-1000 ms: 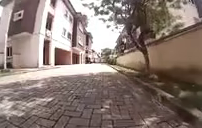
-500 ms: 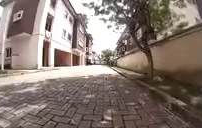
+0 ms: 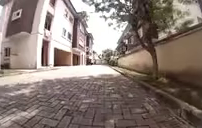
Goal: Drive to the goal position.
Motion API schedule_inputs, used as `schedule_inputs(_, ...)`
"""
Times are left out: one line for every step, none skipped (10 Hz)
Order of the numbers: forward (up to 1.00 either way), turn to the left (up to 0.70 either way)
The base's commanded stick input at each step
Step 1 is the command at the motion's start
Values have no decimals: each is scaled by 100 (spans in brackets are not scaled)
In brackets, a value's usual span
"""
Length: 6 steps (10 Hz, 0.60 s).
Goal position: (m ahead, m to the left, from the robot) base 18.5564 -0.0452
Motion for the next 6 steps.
schedule_inputs(50, 0)
schedule_inputs(50, 0)
schedule_inputs(50, 0)
schedule_inputs(50, 0)
schedule_inputs(50, 0)
schedule_inputs(50, 0)
